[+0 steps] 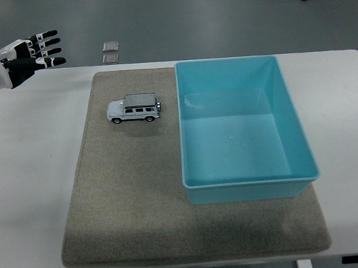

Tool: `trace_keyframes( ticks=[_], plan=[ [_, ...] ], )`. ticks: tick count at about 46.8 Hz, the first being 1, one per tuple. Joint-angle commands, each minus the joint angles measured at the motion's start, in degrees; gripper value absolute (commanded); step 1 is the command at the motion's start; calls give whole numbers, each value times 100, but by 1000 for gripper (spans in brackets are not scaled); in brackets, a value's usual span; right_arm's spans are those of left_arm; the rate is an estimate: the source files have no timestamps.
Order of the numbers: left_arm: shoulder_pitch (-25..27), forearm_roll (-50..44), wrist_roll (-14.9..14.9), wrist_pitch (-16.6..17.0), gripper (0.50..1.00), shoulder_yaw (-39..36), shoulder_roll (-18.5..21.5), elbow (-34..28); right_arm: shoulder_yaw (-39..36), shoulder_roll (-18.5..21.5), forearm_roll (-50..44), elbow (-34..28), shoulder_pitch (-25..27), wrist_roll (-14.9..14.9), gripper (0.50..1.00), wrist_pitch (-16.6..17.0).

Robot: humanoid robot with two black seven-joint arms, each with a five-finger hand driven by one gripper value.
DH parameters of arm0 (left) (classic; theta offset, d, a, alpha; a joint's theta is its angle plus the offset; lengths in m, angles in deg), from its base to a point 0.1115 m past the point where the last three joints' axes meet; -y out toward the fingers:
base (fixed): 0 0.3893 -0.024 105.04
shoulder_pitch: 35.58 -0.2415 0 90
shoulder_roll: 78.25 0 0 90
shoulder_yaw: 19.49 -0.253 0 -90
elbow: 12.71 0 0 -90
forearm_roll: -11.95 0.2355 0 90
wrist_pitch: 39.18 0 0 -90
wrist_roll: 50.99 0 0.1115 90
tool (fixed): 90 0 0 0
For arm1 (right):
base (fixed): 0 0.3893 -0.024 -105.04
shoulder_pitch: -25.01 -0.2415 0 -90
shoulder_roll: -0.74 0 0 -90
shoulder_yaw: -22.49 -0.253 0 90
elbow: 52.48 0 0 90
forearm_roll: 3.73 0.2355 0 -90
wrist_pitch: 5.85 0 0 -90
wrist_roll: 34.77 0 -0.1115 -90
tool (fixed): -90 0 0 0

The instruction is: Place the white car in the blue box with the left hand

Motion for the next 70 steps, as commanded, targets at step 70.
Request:
trace_keyframes(
  ticks=[70],
  plan=[
    [-62,4981,-396,1746,996,-156,555,-2144,0,0,0,0,0,-1,936,-4]
  ],
)
